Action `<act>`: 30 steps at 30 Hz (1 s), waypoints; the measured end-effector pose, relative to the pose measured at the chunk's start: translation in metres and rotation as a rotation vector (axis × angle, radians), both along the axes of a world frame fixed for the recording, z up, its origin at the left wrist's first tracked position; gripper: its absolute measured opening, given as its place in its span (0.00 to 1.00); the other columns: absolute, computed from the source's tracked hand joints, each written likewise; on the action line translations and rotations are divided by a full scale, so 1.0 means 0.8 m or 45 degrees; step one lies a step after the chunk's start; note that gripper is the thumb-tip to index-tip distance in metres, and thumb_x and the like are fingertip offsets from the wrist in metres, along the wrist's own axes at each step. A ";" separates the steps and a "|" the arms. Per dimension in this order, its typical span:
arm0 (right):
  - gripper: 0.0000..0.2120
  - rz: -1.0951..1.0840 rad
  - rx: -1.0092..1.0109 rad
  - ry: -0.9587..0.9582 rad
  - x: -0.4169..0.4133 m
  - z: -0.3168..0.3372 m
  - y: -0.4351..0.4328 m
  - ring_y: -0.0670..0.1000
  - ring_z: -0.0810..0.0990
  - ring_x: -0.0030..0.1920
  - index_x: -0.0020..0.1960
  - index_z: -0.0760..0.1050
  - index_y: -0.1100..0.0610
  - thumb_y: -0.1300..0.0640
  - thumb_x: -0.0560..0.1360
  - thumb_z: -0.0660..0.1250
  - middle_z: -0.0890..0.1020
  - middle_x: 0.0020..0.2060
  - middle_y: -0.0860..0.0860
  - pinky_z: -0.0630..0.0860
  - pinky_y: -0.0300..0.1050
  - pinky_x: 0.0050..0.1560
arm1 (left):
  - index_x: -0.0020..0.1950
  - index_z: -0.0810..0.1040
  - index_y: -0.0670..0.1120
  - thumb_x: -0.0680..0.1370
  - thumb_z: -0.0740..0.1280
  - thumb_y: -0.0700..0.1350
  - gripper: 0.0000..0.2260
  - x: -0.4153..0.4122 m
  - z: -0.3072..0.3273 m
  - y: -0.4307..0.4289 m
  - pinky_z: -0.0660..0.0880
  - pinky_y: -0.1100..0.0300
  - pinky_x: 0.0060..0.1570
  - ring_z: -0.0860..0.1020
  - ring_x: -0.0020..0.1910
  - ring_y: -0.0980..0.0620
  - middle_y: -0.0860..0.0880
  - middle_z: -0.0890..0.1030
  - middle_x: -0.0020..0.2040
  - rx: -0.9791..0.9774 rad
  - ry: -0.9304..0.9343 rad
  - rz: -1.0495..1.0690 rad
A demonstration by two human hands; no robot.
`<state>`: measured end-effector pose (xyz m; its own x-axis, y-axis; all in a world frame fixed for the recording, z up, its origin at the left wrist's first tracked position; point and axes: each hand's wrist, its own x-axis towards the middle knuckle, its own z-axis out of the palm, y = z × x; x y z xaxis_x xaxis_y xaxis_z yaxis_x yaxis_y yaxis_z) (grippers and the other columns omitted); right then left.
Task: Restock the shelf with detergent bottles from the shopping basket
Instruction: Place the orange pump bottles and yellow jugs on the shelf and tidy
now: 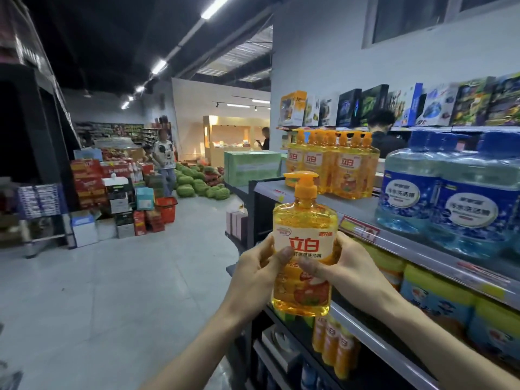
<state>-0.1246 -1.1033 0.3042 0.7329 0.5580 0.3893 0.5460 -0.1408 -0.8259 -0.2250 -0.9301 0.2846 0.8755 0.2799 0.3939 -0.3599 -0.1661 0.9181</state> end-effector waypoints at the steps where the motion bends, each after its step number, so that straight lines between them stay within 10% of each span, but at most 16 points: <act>1: 0.43 0.002 0.000 -0.008 0.015 0.002 0.006 0.45 0.87 0.55 0.67 0.75 0.48 0.27 0.60 0.79 0.87 0.57 0.44 0.86 0.47 0.52 | 0.70 0.78 0.53 0.80 0.67 0.55 0.19 0.015 0.001 0.007 0.83 0.56 0.58 0.85 0.61 0.54 0.54 0.87 0.61 0.009 -0.002 0.000; 14: 0.36 -0.074 0.168 -0.112 0.234 0.048 0.080 0.44 0.86 0.57 0.69 0.73 0.48 0.39 0.66 0.80 0.86 0.58 0.42 0.87 0.46 0.51 | 0.71 0.78 0.51 0.82 0.67 0.49 0.17 0.250 0.057 0.085 0.83 0.47 0.59 0.85 0.62 0.48 0.51 0.87 0.62 0.074 -0.143 -0.076; 23: 0.31 -0.299 0.207 -0.253 0.329 0.094 0.108 0.45 0.86 0.54 0.67 0.73 0.51 0.46 0.70 0.82 0.85 0.56 0.44 0.87 0.44 0.47 | 0.74 0.76 0.44 0.85 0.64 0.40 0.17 0.380 0.094 0.117 0.81 0.64 0.52 0.85 0.60 0.55 0.53 0.87 0.59 0.069 -0.360 -0.216; 30: 0.30 -0.498 0.257 -0.183 0.380 0.092 0.118 0.49 0.87 0.53 0.66 0.72 0.52 0.51 0.70 0.83 0.86 0.55 0.48 0.88 0.53 0.46 | 0.73 0.78 0.45 0.83 0.68 0.46 0.18 0.478 0.093 0.132 0.81 0.45 0.64 0.84 0.64 0.46 0.46 0.86 0.64 0.037 -0.346 -0.382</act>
<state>0.1795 -1.0092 0.3775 0.8038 0.1527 0.5749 0.5949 -0.2033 -0.7777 0.1575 -0.8242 0.3588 0.7795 0.0128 0.6263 -0.6254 -0.0410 0.7792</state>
